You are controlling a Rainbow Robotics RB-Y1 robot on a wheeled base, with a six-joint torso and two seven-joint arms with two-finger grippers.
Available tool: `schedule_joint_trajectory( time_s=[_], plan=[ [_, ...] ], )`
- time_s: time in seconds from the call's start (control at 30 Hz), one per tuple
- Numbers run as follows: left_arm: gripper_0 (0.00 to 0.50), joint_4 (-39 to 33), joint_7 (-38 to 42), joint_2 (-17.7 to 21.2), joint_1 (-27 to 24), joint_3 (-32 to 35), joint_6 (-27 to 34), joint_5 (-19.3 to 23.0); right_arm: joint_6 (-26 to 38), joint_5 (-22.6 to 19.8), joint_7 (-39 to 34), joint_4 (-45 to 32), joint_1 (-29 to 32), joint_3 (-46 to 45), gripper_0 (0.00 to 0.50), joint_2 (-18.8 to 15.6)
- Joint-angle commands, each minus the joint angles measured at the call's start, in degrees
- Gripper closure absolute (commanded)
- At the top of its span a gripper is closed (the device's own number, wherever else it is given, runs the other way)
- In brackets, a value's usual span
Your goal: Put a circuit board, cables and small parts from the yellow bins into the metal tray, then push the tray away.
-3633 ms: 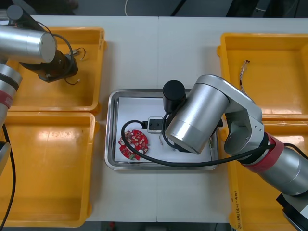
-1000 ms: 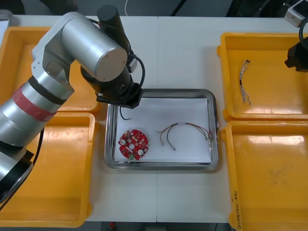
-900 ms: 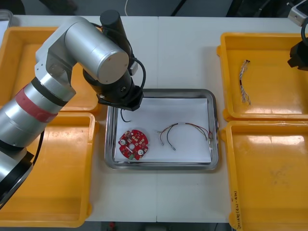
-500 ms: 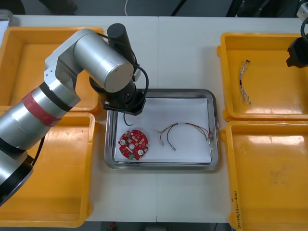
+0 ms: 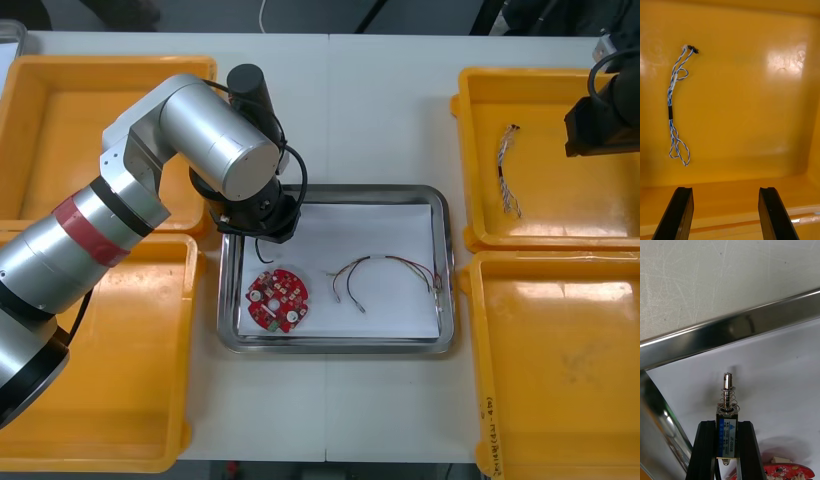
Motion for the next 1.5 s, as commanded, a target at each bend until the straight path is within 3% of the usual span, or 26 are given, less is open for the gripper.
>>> schedule_joint_trajectory(
  time_s=[0.03, 0.13, 0.2, 0.67, 1.13, 1.5],
  plan=[
    [0.371, -0.5, 4.7, -1.0, -0.4, -0.7, -0.6, -0.6, 0.2, 2.1, -3.9, 1.2, -2.6, 1.4, 0.000, 2.5],
    [0.093, -0.5, 4.7, -0.8, -0.4, -0.8, -0.8, -0.6, 0.2, 2.7, -4.5, 2.5, -2.6, 1.0, 0.000, 3.5],
    [0.000, -0.5, 4.7, -0.7, -0.4, -0.8, -0.9, -0.7, 0.2, 3.1, -4.7, 3.3, -2.6, 0.4, 0.000, 4.2],
    [0.000, -4.3, 4.8, -0.2, -0.4, 2.3, 1.8, -0.9, -2.1, 2.3, -7.6, 4.6, -2.6, -2.7, 0.000, 7.8],
    [0.000, -13.2, 4.4, 0.3, -0.5, 16.2, 7.7, -1.8, -9.8, 2.0, -8.3, 9.9, -4.4, -2.7, 0.000, 7.8],
    [0.000, -13.7, 1.7, 5.3, -0.4, 25.4, 8.5, -4.1, -15.9, 2.3, -9.1, 19.0, -8.3, -3.0, 0.000, 7.8]
  ],
)
